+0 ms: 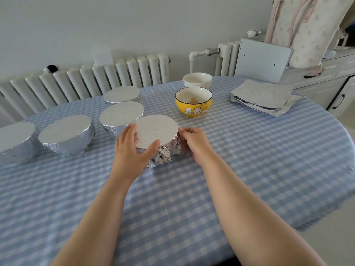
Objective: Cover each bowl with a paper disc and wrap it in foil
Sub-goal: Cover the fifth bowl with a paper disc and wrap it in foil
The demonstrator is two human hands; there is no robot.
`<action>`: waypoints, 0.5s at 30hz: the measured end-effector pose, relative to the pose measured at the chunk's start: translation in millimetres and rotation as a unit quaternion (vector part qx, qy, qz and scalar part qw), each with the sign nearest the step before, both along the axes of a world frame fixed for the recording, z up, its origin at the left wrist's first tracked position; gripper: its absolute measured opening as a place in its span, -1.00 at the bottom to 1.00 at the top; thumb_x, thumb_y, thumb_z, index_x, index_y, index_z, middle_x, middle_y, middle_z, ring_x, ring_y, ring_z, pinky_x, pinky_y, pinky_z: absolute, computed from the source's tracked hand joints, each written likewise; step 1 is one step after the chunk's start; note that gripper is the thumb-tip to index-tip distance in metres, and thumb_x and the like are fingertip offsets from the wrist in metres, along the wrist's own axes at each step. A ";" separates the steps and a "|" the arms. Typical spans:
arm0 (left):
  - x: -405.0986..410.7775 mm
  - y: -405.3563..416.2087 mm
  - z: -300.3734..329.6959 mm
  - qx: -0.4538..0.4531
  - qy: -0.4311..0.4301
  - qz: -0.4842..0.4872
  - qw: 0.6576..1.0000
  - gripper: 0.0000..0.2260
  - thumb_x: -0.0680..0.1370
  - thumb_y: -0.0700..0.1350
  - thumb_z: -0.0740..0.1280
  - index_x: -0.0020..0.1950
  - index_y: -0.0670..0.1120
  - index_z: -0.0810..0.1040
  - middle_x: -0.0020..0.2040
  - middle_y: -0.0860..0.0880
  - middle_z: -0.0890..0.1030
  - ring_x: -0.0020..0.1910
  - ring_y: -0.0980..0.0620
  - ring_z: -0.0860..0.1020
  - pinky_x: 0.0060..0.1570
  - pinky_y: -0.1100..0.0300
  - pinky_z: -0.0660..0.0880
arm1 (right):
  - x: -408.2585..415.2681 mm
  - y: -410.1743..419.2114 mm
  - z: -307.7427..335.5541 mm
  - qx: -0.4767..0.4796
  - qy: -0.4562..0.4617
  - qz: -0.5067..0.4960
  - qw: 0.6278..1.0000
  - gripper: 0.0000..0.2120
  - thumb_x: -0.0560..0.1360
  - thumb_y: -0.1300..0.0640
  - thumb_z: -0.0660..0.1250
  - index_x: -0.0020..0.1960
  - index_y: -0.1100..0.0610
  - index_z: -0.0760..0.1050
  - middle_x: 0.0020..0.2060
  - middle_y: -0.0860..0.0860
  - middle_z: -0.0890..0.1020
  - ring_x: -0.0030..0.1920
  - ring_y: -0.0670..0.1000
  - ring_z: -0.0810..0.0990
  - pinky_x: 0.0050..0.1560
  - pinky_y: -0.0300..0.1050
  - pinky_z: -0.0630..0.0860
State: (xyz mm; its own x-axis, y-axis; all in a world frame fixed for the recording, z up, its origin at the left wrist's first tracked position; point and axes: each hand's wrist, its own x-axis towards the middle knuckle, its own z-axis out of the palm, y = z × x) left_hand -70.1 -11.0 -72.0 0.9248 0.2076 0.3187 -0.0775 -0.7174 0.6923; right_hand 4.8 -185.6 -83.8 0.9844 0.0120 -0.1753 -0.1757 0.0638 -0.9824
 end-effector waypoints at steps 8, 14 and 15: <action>1.5 4.3 -2.1 -0.030 -0.021 -0.004 0.999 -0.21 0.37 0.27 0.40 0.49 -0.07 0.32 0.56 0.06 0.22 0.51 0.07 0.11 0.37 0.23 0.08 | 1.9 3.7 7.7 -0.042 0.039 0.019 0.998 -0.78 0.55 0.02 0.36 -0.19 0.13 0.61 -0.17 0.13 0.72 -0.03 0.15 0.69 0.11 0.16 0.61; 2.6 3.3 -2.1 -0.041 -0.019 -0.003 0.999 -0.14 0.33 0.38 0.43 0.48 -0.07 0.34 0.56 0.06 0.22 0.51 0.06 0.12 0.37 0.23 0.09 | -1.3 8.9 6.9 -0.090 -0.004 -0.036 0.995 -0.75 0.60 0.04 0.31 -0.25 0.05 0.50 -0.40 -0.04 0.58 -0.37 -0.05 0.54 -0.39 -0.23 0.47; 2.9 3.6 -2.5 -0.038 -0.019 -0.003 0.999 -0.13 0.32 0.39 0.44 0.47 -0.06 0.34 0.56 0.06 0.22 0.50 0.06 0.12 0.37 0.23 0.09 | -0.6 10.1 5.4 -0.110 -0.017 -0.044 0.993 -0.75 0.60 0.04 0.30 -0.24 0.06 0.51 -0.37 -0.06 0.58 -0.32 -0.05 0.55 -0.32 -0.21 0.47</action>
